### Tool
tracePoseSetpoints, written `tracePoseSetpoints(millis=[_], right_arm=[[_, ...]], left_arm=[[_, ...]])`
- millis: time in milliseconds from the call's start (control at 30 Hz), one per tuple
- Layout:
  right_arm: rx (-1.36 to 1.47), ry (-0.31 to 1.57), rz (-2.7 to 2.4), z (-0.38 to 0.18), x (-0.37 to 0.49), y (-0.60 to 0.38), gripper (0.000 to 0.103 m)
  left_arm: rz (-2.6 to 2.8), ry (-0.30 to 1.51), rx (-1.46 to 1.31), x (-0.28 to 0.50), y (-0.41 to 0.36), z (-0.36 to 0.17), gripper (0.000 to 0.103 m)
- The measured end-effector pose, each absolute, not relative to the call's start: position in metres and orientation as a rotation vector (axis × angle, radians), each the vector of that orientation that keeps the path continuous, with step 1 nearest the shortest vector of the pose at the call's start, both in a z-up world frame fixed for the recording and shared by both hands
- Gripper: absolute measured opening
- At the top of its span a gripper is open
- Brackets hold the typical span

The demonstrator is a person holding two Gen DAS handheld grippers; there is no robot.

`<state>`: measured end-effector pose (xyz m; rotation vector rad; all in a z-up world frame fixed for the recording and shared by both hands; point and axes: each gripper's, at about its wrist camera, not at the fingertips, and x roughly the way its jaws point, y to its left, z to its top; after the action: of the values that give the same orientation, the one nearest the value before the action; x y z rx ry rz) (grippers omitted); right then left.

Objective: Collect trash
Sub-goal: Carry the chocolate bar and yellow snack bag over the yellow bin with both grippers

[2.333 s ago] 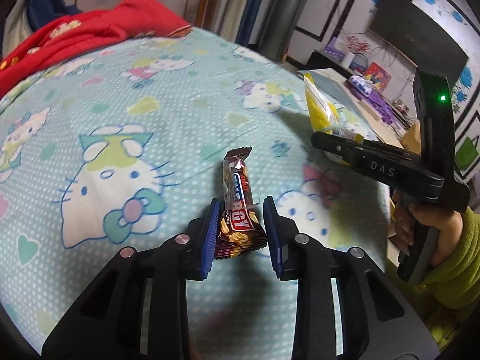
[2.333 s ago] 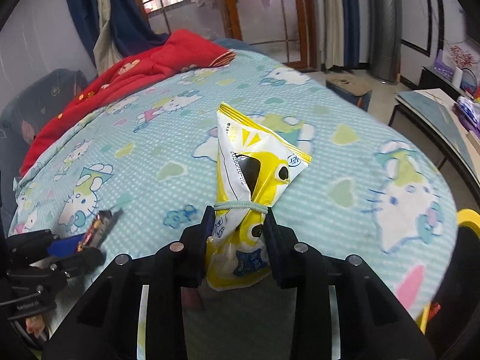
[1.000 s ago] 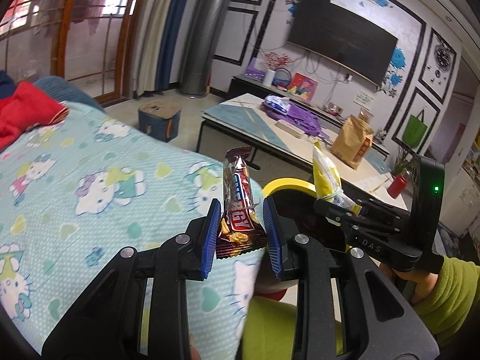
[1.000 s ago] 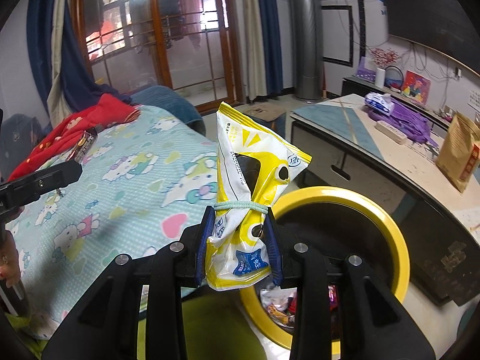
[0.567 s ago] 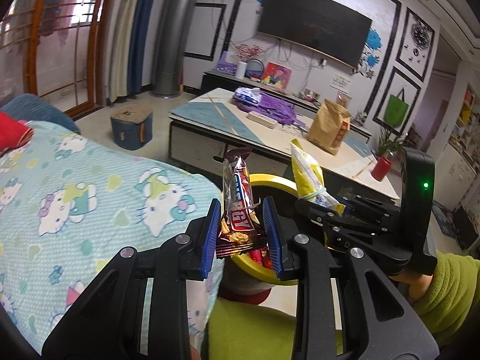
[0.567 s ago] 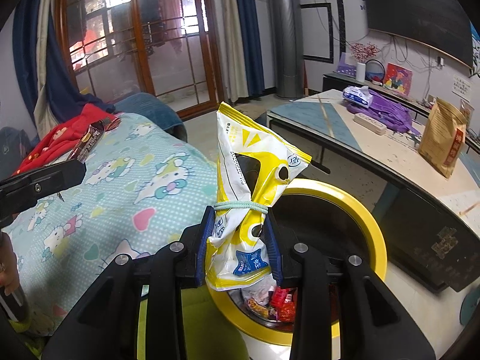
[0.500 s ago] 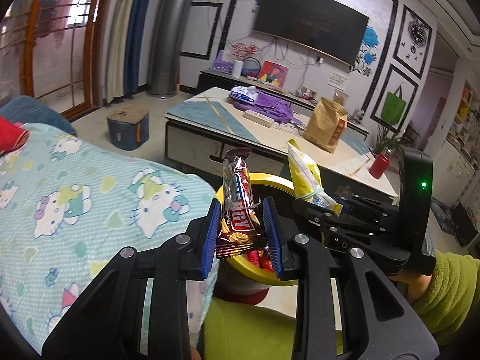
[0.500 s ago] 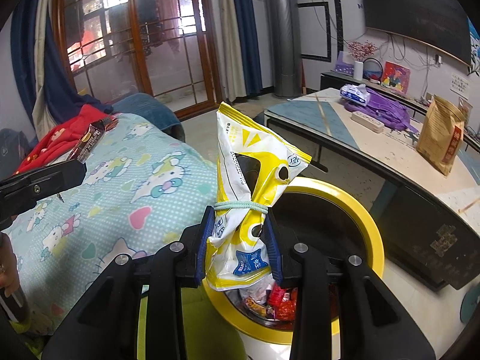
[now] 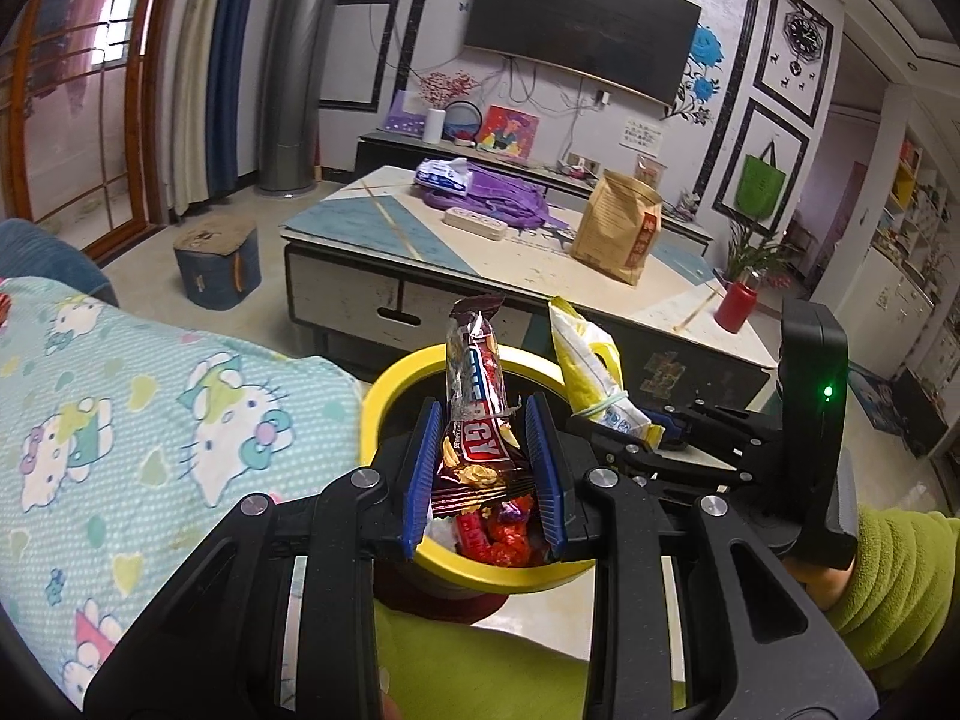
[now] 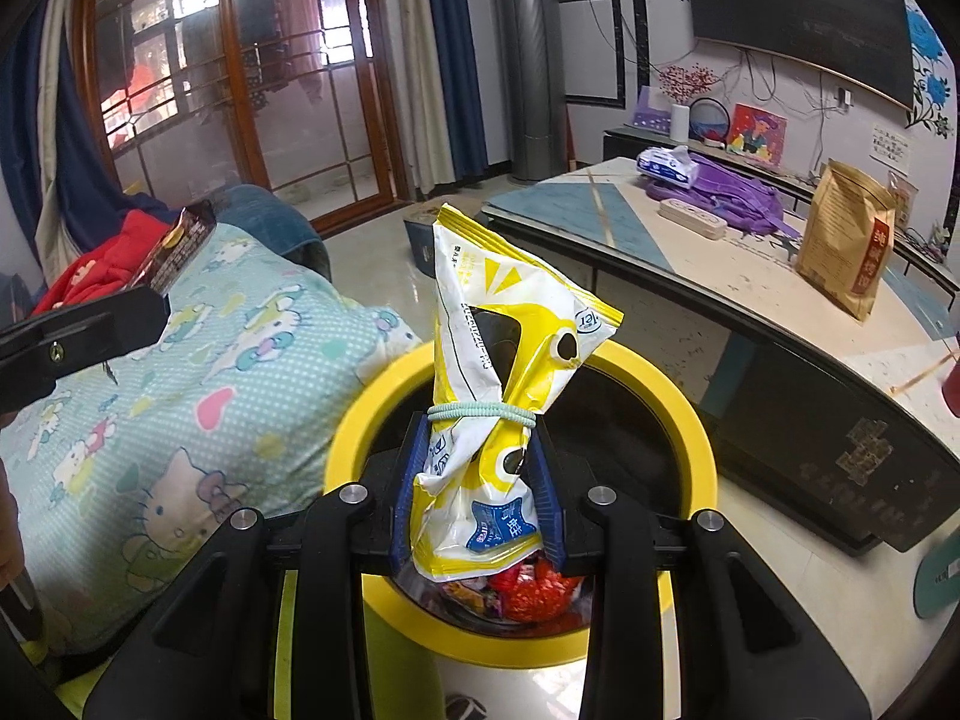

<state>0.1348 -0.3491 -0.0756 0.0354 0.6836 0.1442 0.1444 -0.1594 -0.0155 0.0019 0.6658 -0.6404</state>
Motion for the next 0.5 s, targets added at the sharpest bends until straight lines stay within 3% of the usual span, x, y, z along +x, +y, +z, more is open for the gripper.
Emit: tracePoseSetpoints(millis=[500], right_arm=[[0.075, 0.75, 0.141, -0.103, 0.131, -0.371, 0.031]], left_arm=[[-0.673, 0.722, 0.046, 0.163, -0.194, -0.035, 0.023]])
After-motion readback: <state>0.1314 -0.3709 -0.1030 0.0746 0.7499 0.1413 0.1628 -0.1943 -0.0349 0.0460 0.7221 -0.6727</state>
